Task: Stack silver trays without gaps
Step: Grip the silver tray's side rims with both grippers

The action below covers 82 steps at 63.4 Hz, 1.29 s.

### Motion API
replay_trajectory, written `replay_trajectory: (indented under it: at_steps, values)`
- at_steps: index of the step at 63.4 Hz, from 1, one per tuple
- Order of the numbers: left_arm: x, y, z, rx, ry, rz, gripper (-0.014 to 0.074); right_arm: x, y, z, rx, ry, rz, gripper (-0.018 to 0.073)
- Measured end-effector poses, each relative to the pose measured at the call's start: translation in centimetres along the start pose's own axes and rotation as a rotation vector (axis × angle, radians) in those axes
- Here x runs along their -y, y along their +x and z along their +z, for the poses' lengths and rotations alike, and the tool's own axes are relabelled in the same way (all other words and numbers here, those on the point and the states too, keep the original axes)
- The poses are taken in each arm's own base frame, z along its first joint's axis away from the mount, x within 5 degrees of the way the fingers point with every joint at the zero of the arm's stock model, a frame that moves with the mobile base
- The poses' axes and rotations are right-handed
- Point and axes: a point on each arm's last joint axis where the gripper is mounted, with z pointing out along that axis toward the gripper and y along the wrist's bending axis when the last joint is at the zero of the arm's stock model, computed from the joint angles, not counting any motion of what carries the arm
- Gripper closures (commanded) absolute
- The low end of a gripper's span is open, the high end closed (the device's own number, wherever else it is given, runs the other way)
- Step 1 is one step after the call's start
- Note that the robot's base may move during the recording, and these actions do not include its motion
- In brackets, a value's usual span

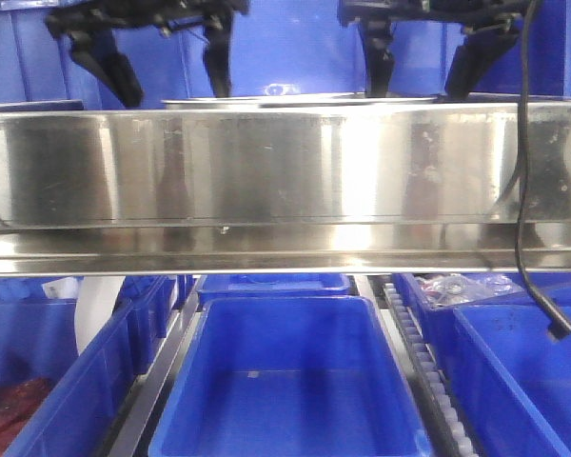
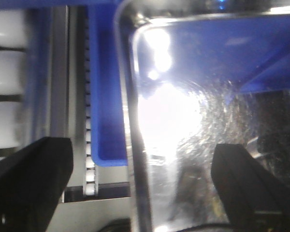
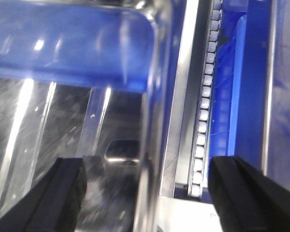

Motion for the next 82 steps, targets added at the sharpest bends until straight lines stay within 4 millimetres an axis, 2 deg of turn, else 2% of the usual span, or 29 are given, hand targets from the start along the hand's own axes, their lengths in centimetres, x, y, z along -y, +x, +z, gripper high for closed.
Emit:
replay_trajectory:
  at_steps: [15, 23, 27, 33, 39, 43, 47, 51, 70, 77, 82]
  values:
    - [0.1, 0.3, 2.0, -0.032, -0.007, -0.003, 0.011, 0.0, -0.1, 1.4, -0.007, -0.001, 0.003, -0.0042]
    - [0.1, 0.3, 2.0, -0.028, -0.003, -0.008, 0.0123, -0.1, -0.1, 1.8, -0.008, -0.005, 0.005, -0.0016]
    - [0.1, 0.3, 2.0, -0.028, -0.003, -0.008, 0.0156, -0.1, -0.2, 1.8, -0.001, -0.007, 0.005, 0.0055]
    - [0.1, 0.3, 2.0, -0.028, -0.001, -0.009, 0.0259, -0.1, -0.2, 1.8, 0.002, -0.008, 0.005, 0.0243]
    - [0.1, 0.2, 2.0, -0.027, 0.0, -0.009, 0.0396, -0.1, -0.2, 1.8, 0.002, -0.008, 0.005, 0.0438]
    - [0.1, 0.2, 2.0, -0.025, 0.001, -0.009, 0.0525, -0.1, -0.2, 1.8, -0.001, -0.007, 0.005, 0.0526]
    - [0.1, 0.2, 2.0, -0.022, -0.008, -0.004, 0.066, 0.1, -0.3, 1.8, 0.005, -0.007, 0.021, 0.0498]
    - [-0.1, 0.1, 2.0, -0.019, -0.015, 0.0, 0.0622, 0.1, -0.3, 1.8, 0.003, -0.007, 0.027, 0.0505]
    - [-0.2, -0.3, 1.0, -0.05, -0.035, -0.007, 0.0643, 0.3, -0.1, 1.3, -0.018, -0.007, 0.039, 0.0505]
    - [0.0, -0.5, -0.3, -0.067, -0.048, 0.016, 0.0643, 0.2, 0.0, -0.2, -0.018, -0.014, 0.041, 0.0505]
    - [0.4, -0.6, -2.2, -0.05, -0.057, 0.038, 0.0643, 0.1, 0.2, -2.2, 0.001, -0.024, 0.038, 0.0505]
